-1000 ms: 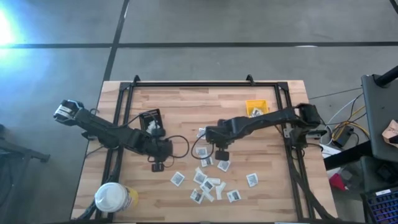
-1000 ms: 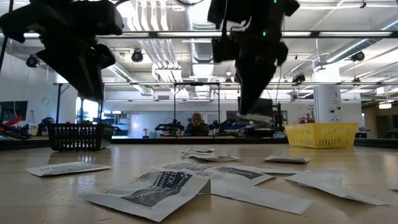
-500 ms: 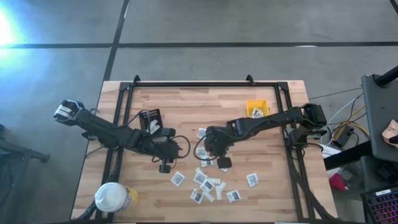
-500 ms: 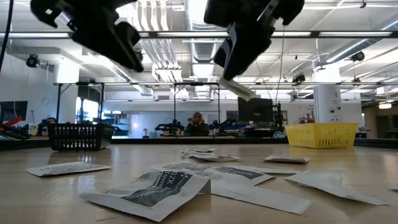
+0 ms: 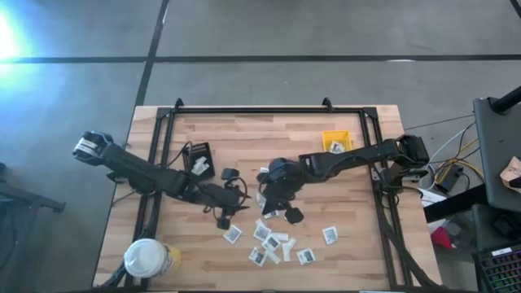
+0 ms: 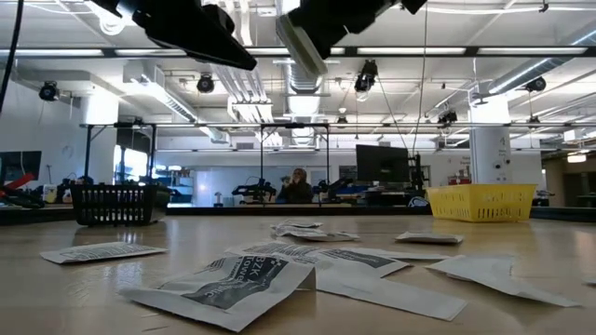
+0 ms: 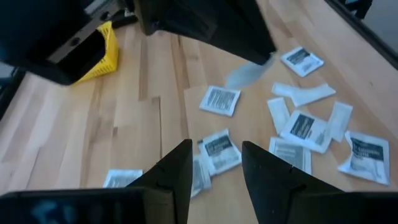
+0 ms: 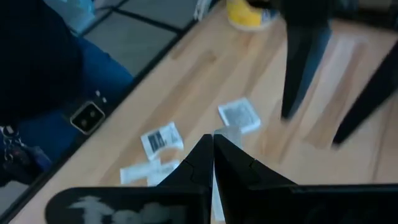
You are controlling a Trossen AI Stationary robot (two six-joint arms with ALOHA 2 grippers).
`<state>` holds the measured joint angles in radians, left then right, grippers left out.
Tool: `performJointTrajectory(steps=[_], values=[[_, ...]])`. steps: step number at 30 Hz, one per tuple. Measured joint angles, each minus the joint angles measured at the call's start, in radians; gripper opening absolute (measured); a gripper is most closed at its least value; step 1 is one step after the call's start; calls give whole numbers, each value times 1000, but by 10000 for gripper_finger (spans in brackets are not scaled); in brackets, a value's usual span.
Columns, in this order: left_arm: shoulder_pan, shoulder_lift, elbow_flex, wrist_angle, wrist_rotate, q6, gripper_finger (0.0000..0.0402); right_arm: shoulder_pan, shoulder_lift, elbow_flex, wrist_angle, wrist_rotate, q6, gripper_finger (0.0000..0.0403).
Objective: Pick & Place First Aid Supplies
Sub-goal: Put the green bandage into the black bin
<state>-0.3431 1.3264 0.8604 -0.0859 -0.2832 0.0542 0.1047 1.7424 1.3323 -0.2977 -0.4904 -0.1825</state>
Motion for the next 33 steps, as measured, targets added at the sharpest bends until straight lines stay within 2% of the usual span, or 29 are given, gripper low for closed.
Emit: performJointTrajectory(steps=[11, 25, 33], values=[[0, 24, 0, 104, 5, 26, 133, 0, 0, 0, 79, -16, -33, 8], [1, 24, 0, 170, 131, 45, 133, 0, 0, 29, 103, -17, -64, 8], [1, 24, 0, 216, 135, 74, 133, 0, 0, 36, 133, -17, -64, 8]])
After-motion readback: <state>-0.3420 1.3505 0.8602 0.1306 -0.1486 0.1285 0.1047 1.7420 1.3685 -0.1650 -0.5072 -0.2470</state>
